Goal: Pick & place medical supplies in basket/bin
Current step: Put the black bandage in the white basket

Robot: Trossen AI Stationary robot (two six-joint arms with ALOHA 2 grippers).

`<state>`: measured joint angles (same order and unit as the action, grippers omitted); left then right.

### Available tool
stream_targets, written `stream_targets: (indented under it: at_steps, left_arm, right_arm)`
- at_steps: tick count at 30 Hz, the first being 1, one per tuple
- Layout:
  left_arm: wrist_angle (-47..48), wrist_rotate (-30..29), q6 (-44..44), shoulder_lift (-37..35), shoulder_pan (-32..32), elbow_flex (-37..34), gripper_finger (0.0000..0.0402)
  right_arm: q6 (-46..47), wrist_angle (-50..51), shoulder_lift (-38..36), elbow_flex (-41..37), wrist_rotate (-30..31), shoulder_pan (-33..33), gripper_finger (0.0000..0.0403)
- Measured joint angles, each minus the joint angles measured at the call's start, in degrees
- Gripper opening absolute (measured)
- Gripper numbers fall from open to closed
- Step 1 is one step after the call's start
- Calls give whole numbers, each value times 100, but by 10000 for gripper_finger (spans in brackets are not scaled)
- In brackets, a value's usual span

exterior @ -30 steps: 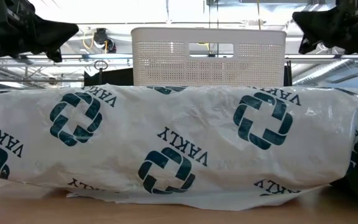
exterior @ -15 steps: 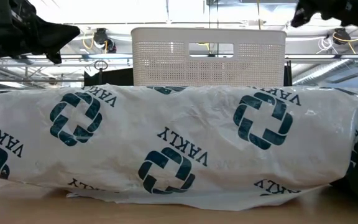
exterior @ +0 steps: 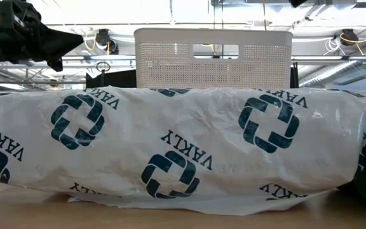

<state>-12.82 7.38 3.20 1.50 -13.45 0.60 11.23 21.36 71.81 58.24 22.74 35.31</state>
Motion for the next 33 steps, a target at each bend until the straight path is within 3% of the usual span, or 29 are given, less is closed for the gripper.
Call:
stream_targets:
  at_steps: [5, 15, 25, 33]
  left_arm:
    - [0, 0, 9, 0, 0, 0, 31]
    - [-28, -1, -51, 0, 0, 0, 31]
    - [-26, -2, -335, 0, -1, 0, 31]
    - [-24, -44, -418, 0, -2, 0, 31]
  right_arm:
    - [1276, 858, 788, 882, -201, 383, 191]
    - [2814, 1000, 1713, 815, -198, 635, 210]
    - [3755, -160, 2090, 76, -349, 833, 210]
    - [3995, -1097, 2092, -276, -675, 991, 210]
